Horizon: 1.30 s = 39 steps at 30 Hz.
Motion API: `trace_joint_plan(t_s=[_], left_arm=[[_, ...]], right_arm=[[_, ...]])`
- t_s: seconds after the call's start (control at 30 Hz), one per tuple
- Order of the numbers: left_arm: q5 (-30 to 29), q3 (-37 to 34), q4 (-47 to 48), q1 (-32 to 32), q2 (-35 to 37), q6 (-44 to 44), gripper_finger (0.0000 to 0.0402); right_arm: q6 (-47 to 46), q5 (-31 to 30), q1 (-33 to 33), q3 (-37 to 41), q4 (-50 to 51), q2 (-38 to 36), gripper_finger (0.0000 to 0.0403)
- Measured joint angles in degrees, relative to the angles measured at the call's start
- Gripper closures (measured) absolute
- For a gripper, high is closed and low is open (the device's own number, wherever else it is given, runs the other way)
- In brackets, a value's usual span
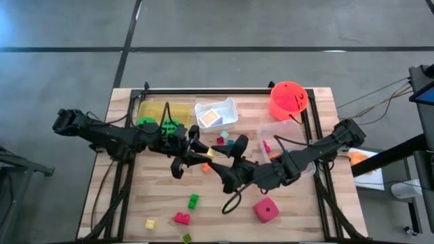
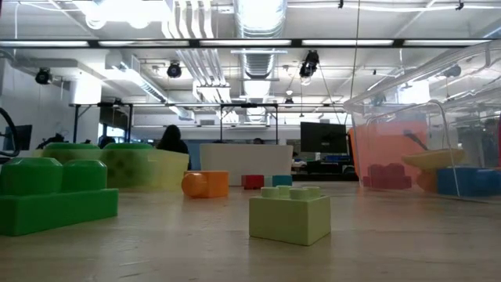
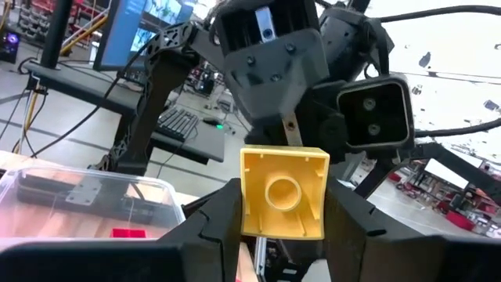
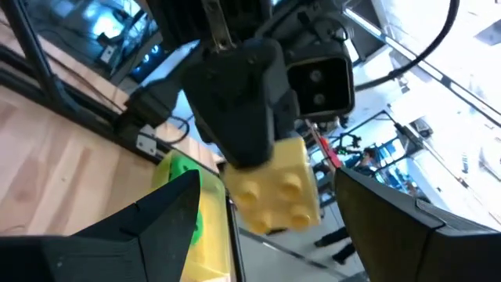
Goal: Pick & Place Toys
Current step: Put the yellow game piece into the transparent bin
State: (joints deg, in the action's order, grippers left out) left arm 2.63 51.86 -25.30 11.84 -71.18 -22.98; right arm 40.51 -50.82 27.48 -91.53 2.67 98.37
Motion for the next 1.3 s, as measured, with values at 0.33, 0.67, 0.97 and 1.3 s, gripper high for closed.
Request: trace_joint_plan(t_s=[0.33,0.67,0.97,1.3], left_arm=[[-0.02,0.00,-0.30,-0.31,0.00,-0.06,0.0284],[0.02,0.00,-0.48,-0.33,0.04,-2.38,0.0284],[-0.49,0.00,-0.80,-0.31,0.04,-4.82,0.0154],[-1.53,0.00,0.07,-0.33,0.04,-5.64,0.0018]], right_arm=[[1.07,1.46,-1.05,0.04,-1.55,0.02,0.0212],[2.10,1.63,-1.57,0.13,-1.35,0.02,0.0257],[0.83,1.85,-1.57,0.15,-1.37,0.02,0.0270],[-0.76,1.36,-1.53,0.15,0.87,0.00,0.0270]])
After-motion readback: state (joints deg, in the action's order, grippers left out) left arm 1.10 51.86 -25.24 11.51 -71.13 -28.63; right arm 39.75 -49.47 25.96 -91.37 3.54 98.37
